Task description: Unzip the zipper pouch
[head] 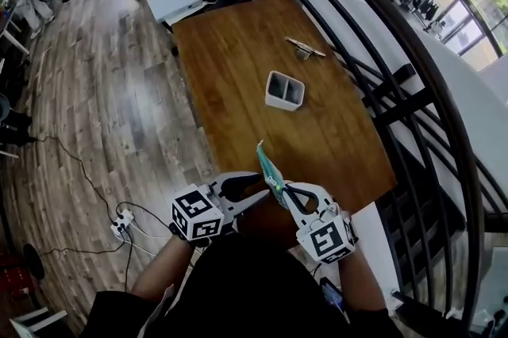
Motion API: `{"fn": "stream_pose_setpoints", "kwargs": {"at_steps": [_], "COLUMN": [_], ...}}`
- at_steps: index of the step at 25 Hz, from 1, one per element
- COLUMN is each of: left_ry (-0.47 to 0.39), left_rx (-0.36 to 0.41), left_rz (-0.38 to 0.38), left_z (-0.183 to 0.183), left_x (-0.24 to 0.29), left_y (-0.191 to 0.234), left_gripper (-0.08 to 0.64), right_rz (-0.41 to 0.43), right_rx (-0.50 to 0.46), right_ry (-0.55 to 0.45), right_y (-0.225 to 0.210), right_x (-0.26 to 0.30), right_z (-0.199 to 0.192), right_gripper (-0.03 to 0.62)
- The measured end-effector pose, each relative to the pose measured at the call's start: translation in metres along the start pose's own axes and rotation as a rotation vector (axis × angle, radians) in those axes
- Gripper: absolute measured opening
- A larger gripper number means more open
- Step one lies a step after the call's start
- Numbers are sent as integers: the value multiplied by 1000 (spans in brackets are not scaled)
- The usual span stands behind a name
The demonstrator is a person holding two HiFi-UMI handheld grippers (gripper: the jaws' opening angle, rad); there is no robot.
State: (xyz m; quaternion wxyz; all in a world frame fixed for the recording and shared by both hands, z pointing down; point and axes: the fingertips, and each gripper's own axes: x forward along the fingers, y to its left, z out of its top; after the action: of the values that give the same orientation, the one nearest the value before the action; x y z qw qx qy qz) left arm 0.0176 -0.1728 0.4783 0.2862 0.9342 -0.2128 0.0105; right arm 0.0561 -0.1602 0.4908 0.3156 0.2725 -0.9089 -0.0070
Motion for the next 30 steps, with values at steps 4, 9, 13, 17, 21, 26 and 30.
{"fn": "stream_pose_setpoints", "kwargs": {"at_steps": [4,9,13,17,21,26,30], "left_ry": [40,56,67,69,76,62,88], "left_rx": [-1,4,17,26,49,36,49], "left_rz": [-24,-50,-69,-79,-79,-63,-87], "left_z": [-8,-11,-10,-8,-6,-4,-10], "left_x": [8,10,10,9,6,-1,0], "left_y": [-5,-9,-13,-17,-21,-16,-21], "left_gripper": [147,147,147,146,141,78,61], "right_rz": [-5,23,47,48,40,34,45], "right_rx": [-56,-81,-117,-136,-137,-137,-141], "right_ry": [-6,-35,-40,-34,-29,-18,-13], "right_y": [0,6,11,12,10,9,13], "right_x": [-4,-12,-13,-11,-11,-9,-7], "right_z": [0,6,6,6,5,3,1], "right_gripper": [3,3,4,5,5,4,5]}}
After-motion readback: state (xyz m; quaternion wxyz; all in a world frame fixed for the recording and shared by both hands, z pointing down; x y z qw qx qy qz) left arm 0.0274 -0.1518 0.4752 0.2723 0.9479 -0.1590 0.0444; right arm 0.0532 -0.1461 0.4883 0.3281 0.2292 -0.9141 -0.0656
